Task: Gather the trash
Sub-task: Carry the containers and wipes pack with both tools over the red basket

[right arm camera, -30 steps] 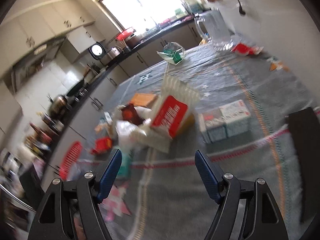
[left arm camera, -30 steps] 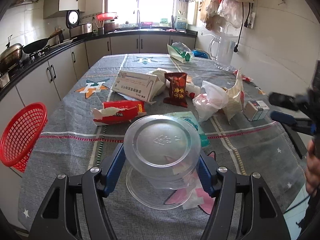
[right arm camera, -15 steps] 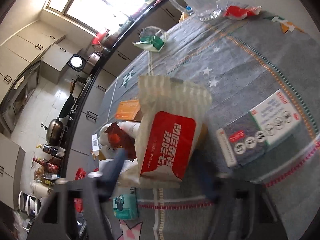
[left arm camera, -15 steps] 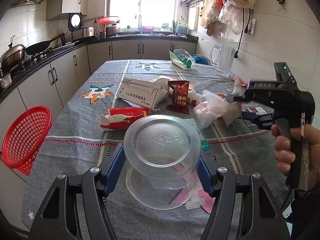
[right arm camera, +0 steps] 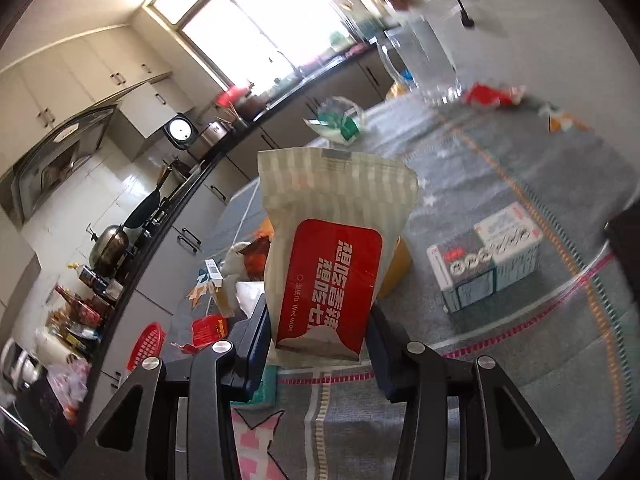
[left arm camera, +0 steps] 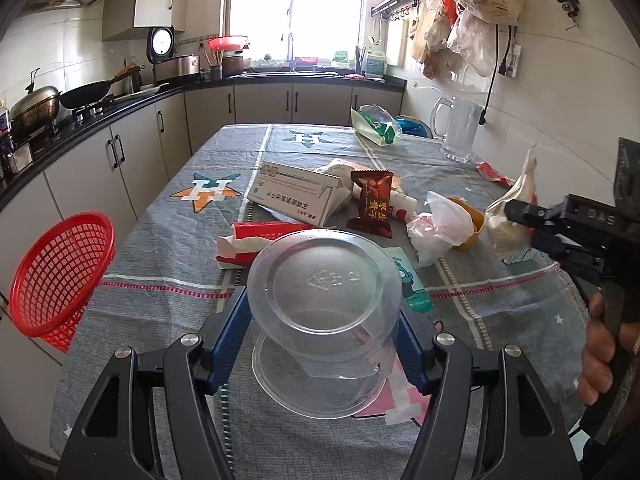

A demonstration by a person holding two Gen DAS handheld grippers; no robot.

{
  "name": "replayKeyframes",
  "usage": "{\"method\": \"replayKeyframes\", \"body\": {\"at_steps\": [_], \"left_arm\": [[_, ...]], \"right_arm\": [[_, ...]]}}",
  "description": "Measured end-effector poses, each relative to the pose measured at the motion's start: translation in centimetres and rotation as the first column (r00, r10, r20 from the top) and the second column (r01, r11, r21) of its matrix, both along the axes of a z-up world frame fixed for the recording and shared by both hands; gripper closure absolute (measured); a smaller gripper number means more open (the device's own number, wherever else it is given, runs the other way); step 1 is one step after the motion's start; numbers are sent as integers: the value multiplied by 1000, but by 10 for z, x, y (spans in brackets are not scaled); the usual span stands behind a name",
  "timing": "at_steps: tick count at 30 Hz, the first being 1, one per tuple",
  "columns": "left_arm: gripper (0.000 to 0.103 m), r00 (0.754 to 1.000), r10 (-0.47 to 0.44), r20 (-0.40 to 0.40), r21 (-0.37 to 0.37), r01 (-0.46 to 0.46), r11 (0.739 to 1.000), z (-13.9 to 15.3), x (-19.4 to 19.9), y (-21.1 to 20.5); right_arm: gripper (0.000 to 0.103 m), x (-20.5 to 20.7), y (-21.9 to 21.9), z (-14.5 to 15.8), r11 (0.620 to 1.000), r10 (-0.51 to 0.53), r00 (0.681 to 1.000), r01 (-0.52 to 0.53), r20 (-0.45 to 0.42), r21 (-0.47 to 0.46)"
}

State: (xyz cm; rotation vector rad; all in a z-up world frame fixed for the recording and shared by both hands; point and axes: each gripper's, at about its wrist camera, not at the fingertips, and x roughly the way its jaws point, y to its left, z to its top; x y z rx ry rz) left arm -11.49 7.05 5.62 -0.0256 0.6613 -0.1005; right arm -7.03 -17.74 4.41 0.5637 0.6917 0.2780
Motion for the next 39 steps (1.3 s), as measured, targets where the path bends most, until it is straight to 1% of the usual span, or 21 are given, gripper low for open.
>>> {"method": "replayKeyframes", "body": {"at_steps": [8, 13, 17, 21, 25, 29, 34, 37, 39], "left_arm": [[37, 999, 32, 17, -1, -32, 999, 7, -2, 12], [37, 998, 59, 25, -11, -58, 998, 10, -3, 25], [37, 996, 84, 29, -20, -83, 996, 12, -5, 38], [37, 992, 117, 37, -24, -116, 993, 16, -7, 54], [37, 986, 157, 46, -34, -156, 987, 21, -9, 74], [37, 977, 205, 59, -43, -202, 978, 28, -12, 97], [37, 961, 266, 72, -44, -264, 964, 33, -16, 130], [37, 947, 310, 83, -38, -308, 951, 37, -20, 153], [37, 937, 338, 90, -36, -336, 941, 38, -22, 168]], "right_arm": [[55, -10, 18, 11, 997, 74, 997, -74, 29, 3], [55, -14, 35, 20, 991, 135, 989, -135, 52, -9], [55, -14, 50, 23, 982, 190, 981, -189, 50, -15], [55, -10, 72, 24, 967, 256, 966, -255, 38, -26], [55, -4, 98, 25, 943, 332, 943, -332, 22, -22], [55, 1, 123, 25, 922, 386, 922, -386, 7, -23], [55, 5, 160, 27, 890, 454, 891, -453, 1, -43], [55, 9, 181, 30, 872, 486, 874, -486, -2, -52], [55, 13, 192, 30, 861, 506, 862, -506, -9, -43]]}}
